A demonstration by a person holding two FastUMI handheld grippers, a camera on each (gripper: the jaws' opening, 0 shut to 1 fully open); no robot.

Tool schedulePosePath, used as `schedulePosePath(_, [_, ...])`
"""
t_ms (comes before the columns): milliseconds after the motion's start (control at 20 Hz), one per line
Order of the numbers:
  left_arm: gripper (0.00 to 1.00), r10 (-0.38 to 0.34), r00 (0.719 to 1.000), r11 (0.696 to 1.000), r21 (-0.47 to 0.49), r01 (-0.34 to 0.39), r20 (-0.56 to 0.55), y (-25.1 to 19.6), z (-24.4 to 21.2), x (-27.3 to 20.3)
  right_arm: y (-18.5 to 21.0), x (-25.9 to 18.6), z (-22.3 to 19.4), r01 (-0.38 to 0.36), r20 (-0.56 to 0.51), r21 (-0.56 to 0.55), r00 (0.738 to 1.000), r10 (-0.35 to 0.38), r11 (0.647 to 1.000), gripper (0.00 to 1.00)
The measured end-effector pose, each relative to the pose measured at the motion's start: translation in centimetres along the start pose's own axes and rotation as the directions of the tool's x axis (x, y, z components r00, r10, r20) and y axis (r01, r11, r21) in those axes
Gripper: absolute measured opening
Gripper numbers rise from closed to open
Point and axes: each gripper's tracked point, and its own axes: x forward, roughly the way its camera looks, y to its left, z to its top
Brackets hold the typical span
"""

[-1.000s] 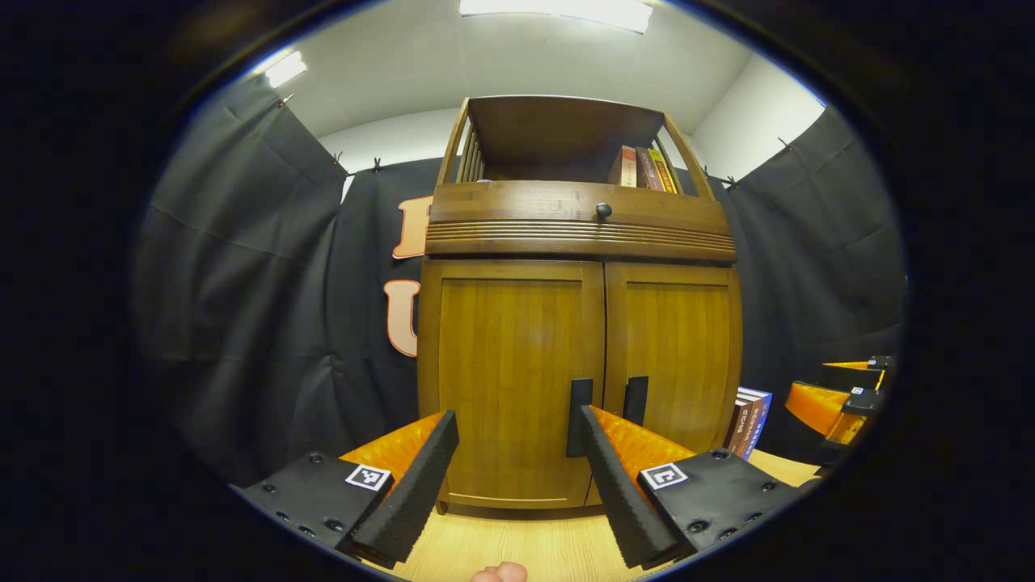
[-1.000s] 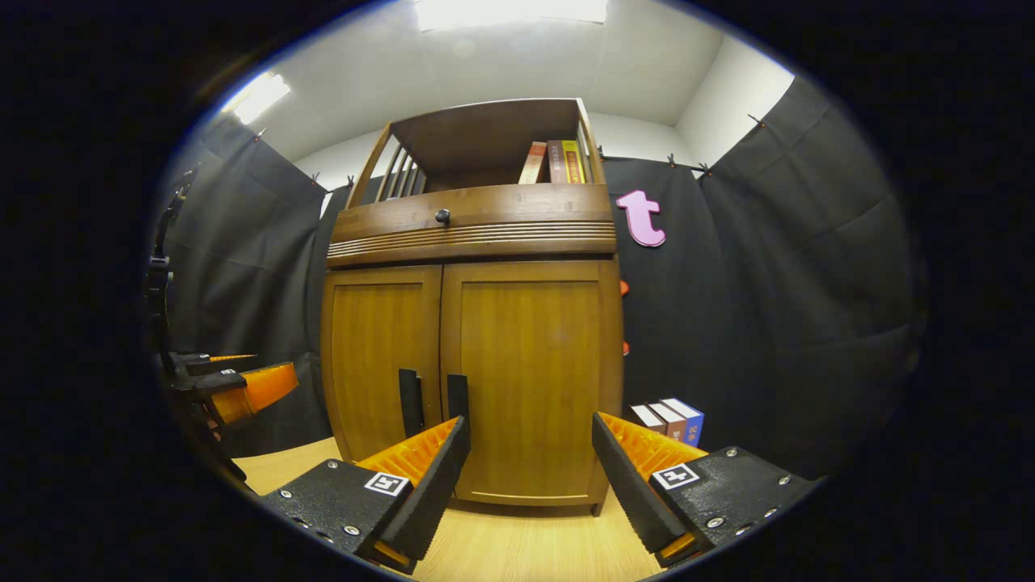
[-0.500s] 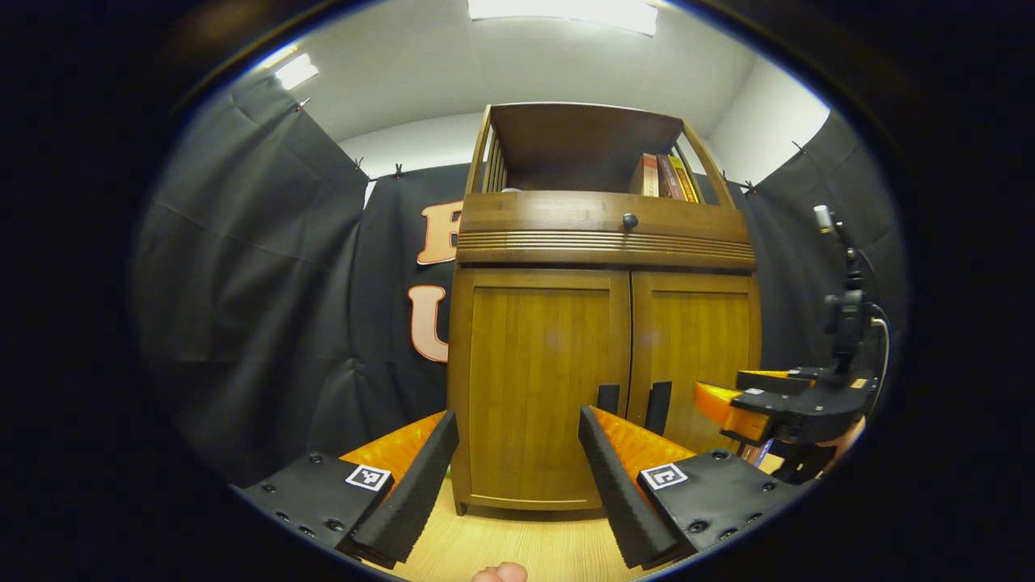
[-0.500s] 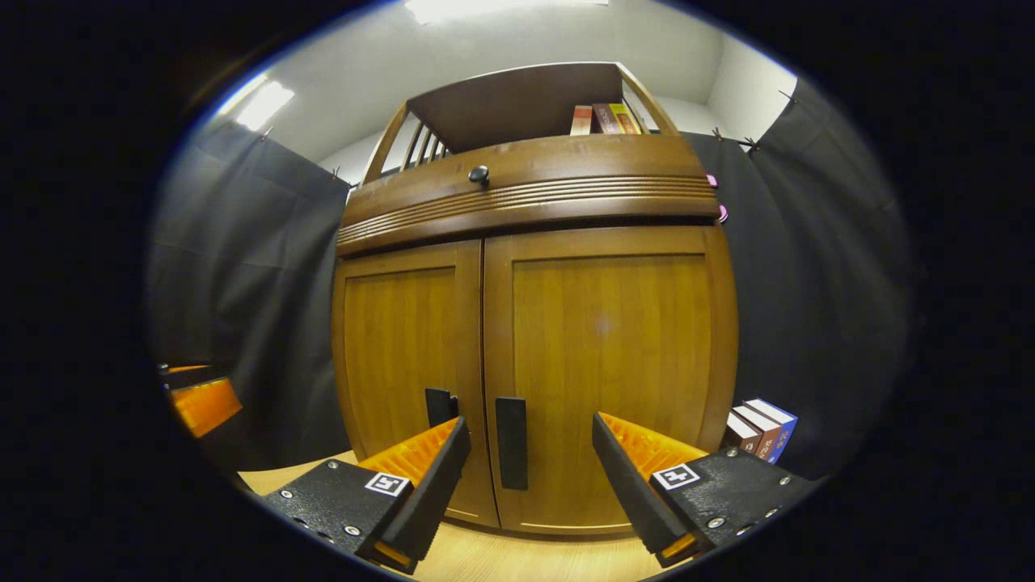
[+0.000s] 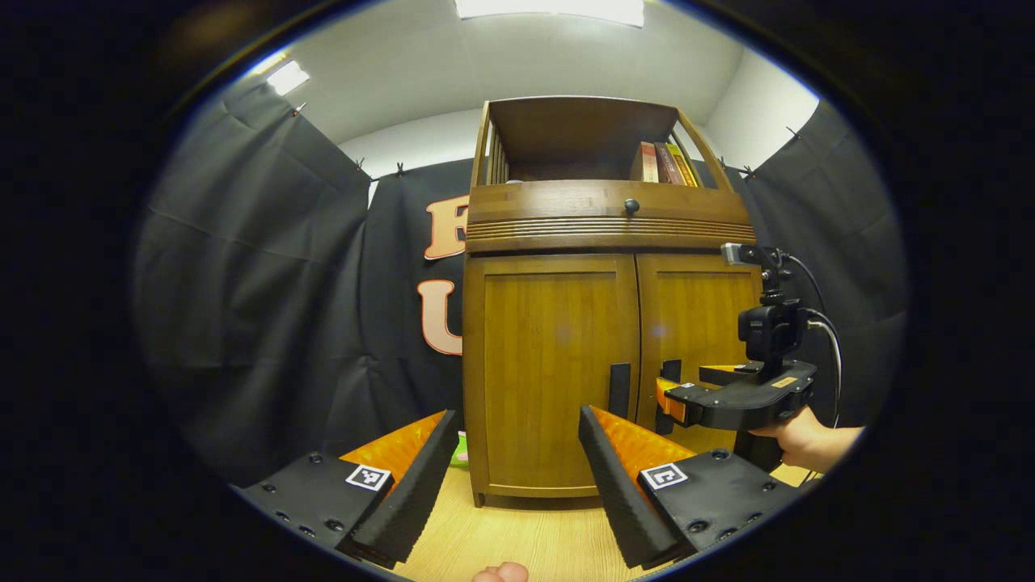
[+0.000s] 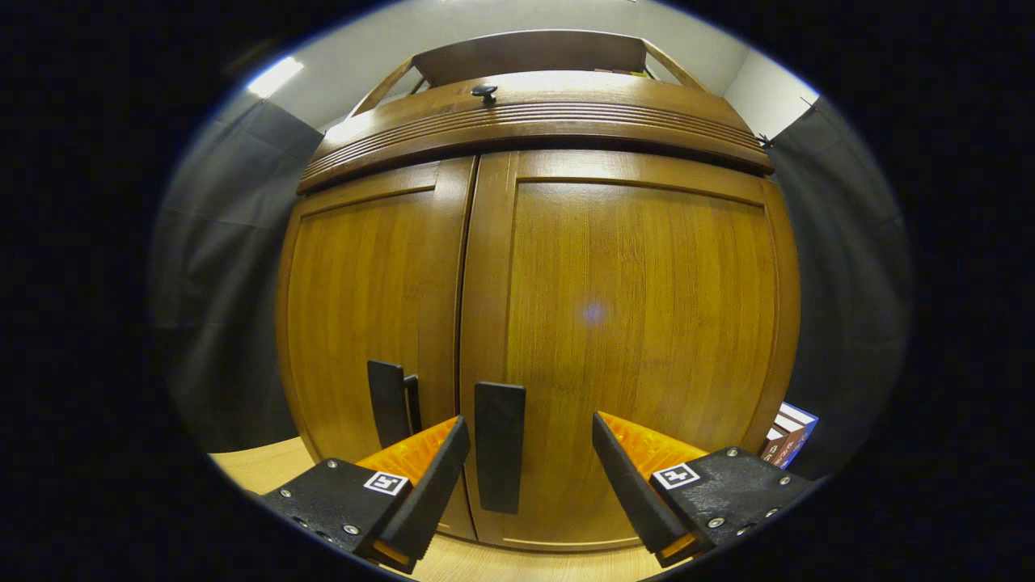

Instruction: Open the right door of the double-door shoe cabinet with the right hand, and open the left door with the left hand.

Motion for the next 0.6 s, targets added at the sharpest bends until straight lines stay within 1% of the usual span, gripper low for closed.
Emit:
schedulePosePath(100, [0.97, 0.013, 1.0, 1.0, -0.009, -0.013, 0.002, 0.8, -0.2, -0.1, 0.2, 0.7, -0.7, 0.005, -0.021, 0.003, 1.0, -0.005, 1.0, 0.94])
schedulePosePath(150, [0.95, 0.016, 1.0, 1.0, -0.013, -0.016, 0.002, 0.9, -0.2, -0.1, 0.4, 1.1, -1.0, 0.002, -0.031, 0.006, 1.0, -0.002, 1.0, 0.94])
schedulePosePath(200, [0.97, 0.017, 1.0, 1.0, -0.012, -0.017, 0.002, 1.0, -0.2, 0.0, 0.4, 1.7, -1.4, -0.002, -0.039, 0.006, 0.999, 0.002, 1.0, 0.92])
schedulePosePath(300, [0.95, 0.023, 1.0, 1.0, 0.003, -0.023, 0.012, 1.3, 0.1, 0.1, 0.4, 2.0, -1.8, 0.007, -0.046, 0.001, 0.999, -0.007, 1.0, 0.9])
schedulePosePath(350, [0.97, 0.028, 0.999, 1.0, 0.008, -0.028, 0.018, 1.5, 0.2, 0.0, 0.2, 2.2, -1.7, 0.016, -0.04, -0.004, 0.999, -0.016, 1.0, 1.0])
schedulePosePath(400, [0.95, 0.029, 0.999, 1.0, 0.009, -0.029, 0.021, 1.5, 0.3, 0.1, 0.2, 2.0, -1.7, 0.018, -0.04, -0.01, 0.999, -0.018, 1.0, 0.86])
schedulePosePath(500, [0.96, 0.015, 1.0, 1.0, 0.0, -0.015, 0.015, 0.9, 0.1, 0.3, 0.2, 2.1, -1.9, 0.025, -0.036, -0.02, 0.999, -0.026, 0.999, 0.84])
schedulePosePath(550, [0.98, 0.006, 1.0, 1.0, -0.002, -0.006, 0.013, 0.7, 0.0, 0.3, 0.4, 2.0, -1.9, 0.026, -0.039, -0.016, 0.999, -0.026, 1.0, 0.76])
schedulePosePath(600, [0.96, -0.001, 1.0, 1.0, -0.003, 0.001, 0.012, 0.4, 0.0, 0.3, 0.6, 2.1, -2.1, 0.021, -0.046, -0.004, 0.999, -0.021, 1.0, 0.68])
